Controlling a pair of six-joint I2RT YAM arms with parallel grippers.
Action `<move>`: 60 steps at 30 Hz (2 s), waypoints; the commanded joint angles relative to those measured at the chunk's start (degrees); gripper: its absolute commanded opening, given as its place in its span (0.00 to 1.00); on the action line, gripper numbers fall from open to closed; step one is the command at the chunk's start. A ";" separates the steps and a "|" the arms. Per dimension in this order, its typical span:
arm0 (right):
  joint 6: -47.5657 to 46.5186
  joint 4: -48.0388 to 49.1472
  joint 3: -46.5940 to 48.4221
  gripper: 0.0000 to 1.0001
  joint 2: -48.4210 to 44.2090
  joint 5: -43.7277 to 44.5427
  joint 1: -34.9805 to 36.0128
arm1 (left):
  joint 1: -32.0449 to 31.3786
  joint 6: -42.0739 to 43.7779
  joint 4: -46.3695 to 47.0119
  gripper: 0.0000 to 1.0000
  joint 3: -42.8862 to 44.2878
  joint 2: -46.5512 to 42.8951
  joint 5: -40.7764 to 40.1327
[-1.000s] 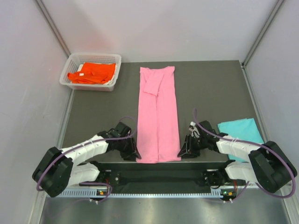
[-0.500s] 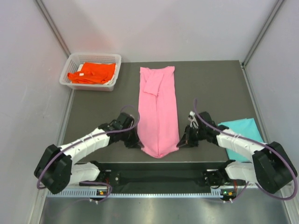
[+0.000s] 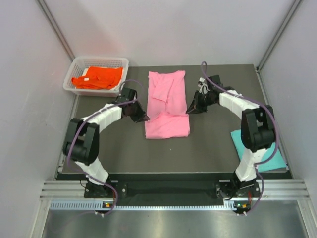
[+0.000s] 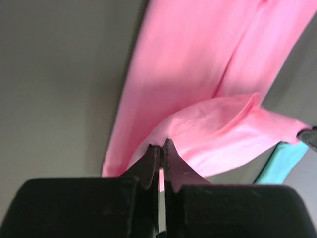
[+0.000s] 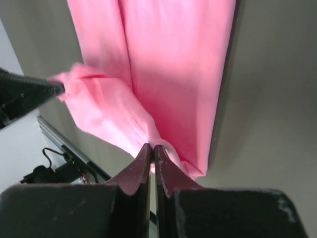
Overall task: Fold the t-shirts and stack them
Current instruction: Fold the tshirt
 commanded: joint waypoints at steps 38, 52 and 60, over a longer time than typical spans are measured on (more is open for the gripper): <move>-4.03 -14.41 49.36 0.36 33.63 -4.25 -11.02 | 8.35 24.30 -23.53 0.27 53.74 33.30 -0.15; -4.83 -3.19 20.30 0.46 12.28 -6.96 2.15 | 3.96 13.87 8.72 0.27 13.89 9.83 19.96; -4.56 2.80 4.57 0.14 11.40 -10.05 0.86 | 0.52 13.40 6.25 0.19 7.10 16.68 14.97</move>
